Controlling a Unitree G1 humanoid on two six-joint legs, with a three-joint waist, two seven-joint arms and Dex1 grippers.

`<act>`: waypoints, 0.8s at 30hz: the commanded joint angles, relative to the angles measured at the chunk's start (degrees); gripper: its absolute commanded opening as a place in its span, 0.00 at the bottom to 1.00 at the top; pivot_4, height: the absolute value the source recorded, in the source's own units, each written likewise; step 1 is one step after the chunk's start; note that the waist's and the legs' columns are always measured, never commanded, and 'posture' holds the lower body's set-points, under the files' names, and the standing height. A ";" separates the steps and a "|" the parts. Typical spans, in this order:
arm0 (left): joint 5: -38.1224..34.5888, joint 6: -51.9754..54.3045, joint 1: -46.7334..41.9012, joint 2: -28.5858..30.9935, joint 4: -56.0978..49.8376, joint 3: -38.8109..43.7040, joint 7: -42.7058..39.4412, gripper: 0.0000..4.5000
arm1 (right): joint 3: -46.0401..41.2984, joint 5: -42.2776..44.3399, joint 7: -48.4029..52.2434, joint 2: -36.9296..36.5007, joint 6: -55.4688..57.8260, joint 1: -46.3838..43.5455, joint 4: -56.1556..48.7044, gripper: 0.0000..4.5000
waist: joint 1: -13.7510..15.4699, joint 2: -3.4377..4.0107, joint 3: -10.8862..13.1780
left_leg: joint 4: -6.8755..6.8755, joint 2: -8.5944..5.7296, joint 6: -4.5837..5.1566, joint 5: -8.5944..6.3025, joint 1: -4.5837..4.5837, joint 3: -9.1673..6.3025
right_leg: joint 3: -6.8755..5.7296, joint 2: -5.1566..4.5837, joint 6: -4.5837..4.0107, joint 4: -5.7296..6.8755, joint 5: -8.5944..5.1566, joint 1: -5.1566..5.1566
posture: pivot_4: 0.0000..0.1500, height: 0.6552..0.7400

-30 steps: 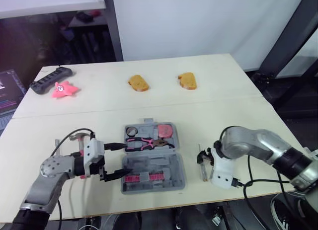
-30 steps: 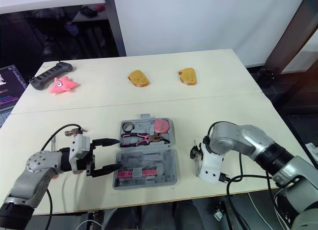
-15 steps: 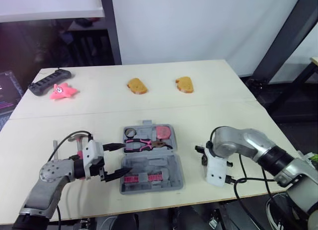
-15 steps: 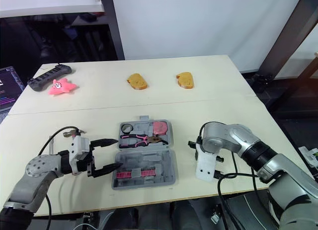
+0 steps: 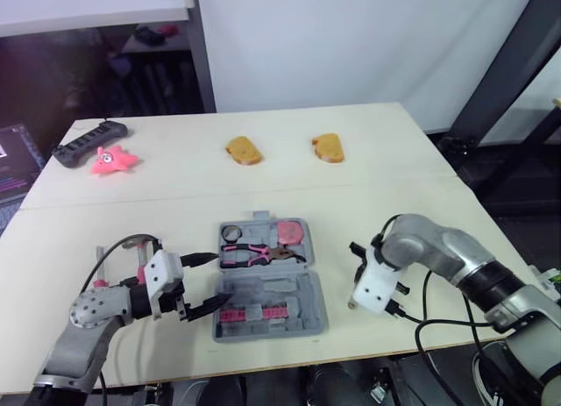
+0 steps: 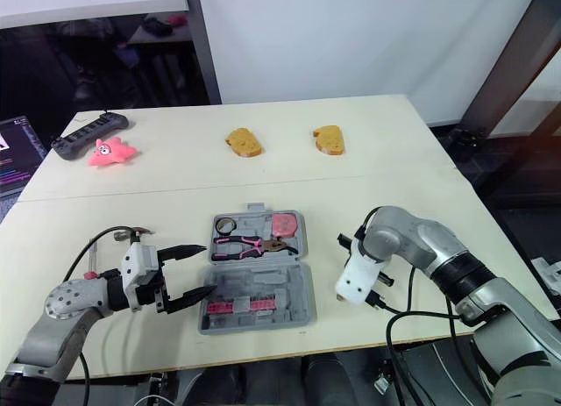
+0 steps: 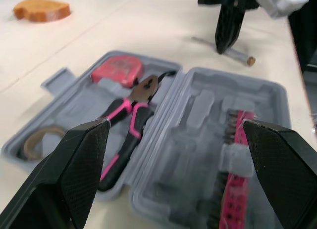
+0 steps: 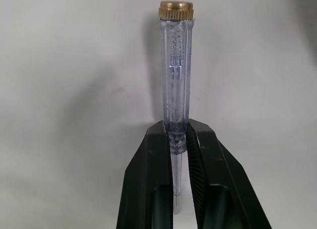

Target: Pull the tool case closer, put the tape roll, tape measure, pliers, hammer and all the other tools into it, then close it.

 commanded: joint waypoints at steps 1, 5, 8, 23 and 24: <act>0.13 -1.74 1.08 -0.17 -2.50 2.33 1.30 1.00 | -5.86 8.24 4.24 -3.58 7.98 2.31 -6.41 0.01 | 0.42 0.29 0.17 | -0.01 -0.01 0.00 0.00 -0.03 0.00 | 0.00 -0.01 0.05 0.00 0.03 -0.03 | 1.00 1.00; 0.06 -2.01 1.56 -0.22 -2.62 2.53 1.57 1.00 | -8.97 12.59 6.40 -5.22 16.25 5.14 -12.18 0.01 | 1.37 0.47 0.30 | -0.02 -0.03 0.02 -0.02 -0.16 -0.03 | -0.05 -0.03 0.11 -0.02 0.04 -0.12 | 1.00 1.00; 0.35 -2.74 1.51 -0.04 -2.15 2.12 0.96 1.00 | -17.04 24.02 9.27 -6.03 41.30 10.48 -25.57 0.01 | 1.54 0.52 0.33 | -0.01 -0.03 0.02 -0.02 -0.19 -0.06 | -0.07 -0.01 0.04 -0.02 0.00 -0.14 | 1.00 1.00; -0.27 -1.59 -1.82 1.41 0.71 1.53 -3.13 1.00 | -36.33 35.48 -16.79 -2.24 120.13 23.08 -49.78 0.01 | 1.48 0.51 0.33 | 0.11 -0.11 -0.03 0.01 -0.84 -0.18 | -0.24 -0.06 -0.04 -0.11 -0.04 -0.60 | 1.00 1.00; -0.25 -1.50 -2.40 1.35 1.03 1.17 -3.58 1.00 | -37.51 35.50 -18.99 -0.72 122.89 23.47 -49.59 0.01 | 1.49 0.51 0.33 | 0.10 -0.09 -0.03 0.01 -0.84 -0.18 | -0.24 -0.04 0.04 -0.11 0.00 -0.60 | 1.00 1.00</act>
